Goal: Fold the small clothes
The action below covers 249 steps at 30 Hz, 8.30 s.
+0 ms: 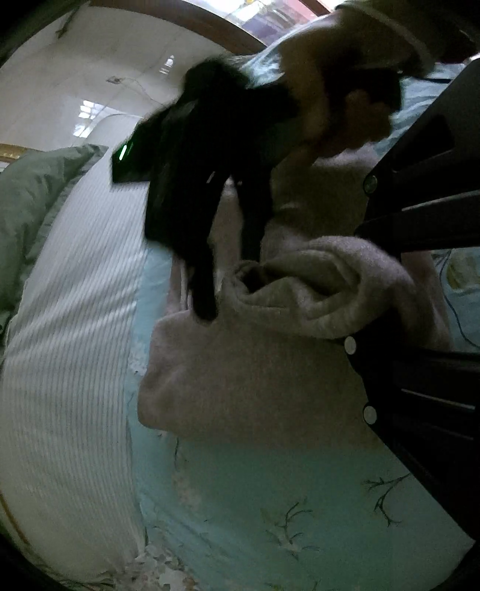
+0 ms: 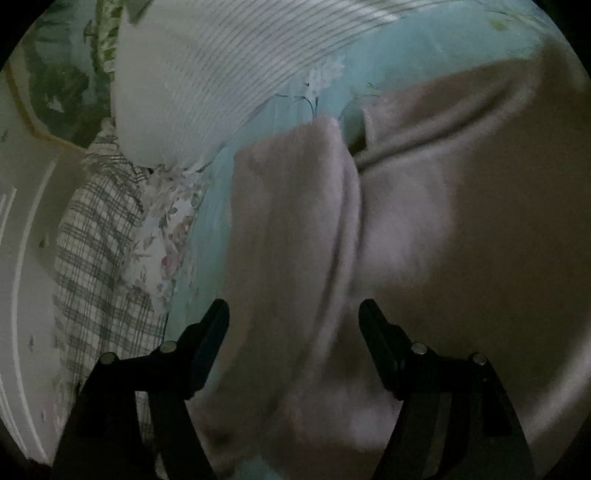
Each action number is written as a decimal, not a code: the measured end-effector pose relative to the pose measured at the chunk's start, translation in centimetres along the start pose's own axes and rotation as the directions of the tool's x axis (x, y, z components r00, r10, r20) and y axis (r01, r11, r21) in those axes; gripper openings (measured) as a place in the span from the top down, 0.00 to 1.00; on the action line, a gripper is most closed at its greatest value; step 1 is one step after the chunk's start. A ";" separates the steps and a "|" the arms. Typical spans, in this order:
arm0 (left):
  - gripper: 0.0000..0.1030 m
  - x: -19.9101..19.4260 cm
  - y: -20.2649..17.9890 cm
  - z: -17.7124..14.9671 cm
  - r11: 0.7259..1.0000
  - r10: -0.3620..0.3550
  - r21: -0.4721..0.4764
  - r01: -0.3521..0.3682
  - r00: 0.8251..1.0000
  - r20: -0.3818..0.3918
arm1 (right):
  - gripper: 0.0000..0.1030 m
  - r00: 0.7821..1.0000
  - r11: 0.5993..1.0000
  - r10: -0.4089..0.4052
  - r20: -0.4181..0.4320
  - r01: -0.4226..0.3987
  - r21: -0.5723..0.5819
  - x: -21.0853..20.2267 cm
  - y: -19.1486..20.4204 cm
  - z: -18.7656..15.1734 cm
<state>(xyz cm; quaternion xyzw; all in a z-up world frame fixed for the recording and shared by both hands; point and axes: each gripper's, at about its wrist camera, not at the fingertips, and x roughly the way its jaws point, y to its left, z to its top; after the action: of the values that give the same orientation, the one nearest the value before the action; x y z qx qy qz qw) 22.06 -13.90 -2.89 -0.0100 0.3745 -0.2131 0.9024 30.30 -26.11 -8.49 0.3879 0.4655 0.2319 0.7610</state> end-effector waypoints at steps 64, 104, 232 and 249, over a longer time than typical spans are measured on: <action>0.18 9.1 6.4 2.9 0.958 -0.206 -0.248 0.147 0.950 -0.235 | 0.18 0.957 0.976 -0.218 0.192 0.219 0.019 -13.2 -8.6 -3.5; 0.63 -6.4 16.8 -4.9 0.970 0.013 -0.242 -0.035 0.996 -0.088 | 0.63 0.997 0.980 -0.075 0.014 0.076 -0.185 1.8 4.1 -10.8; 0.60 -11.7 10.2 -14.5 0.998 0.048 -0.036 -0.054 0.988 -0.150 | 0.97 0.925 0.894 -0.369 0.091 0.380 -0.237 -6.1 5.5 -21.8; 0.22 -17.9 12.2 -16.0 0.969 0.157 -0.172 -0.179 0.978 -0.134 | 0.74 0.915 0.864 -0.382 0.129 0.403 -0.300 -9.6 10.6 -27.8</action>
<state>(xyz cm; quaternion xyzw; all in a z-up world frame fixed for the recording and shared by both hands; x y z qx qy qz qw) 4.48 6.45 -4.55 -0.0482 0.4450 -0.1007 0.8885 1.30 -16.30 -2.21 0.1635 0.4656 0.1319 0.8597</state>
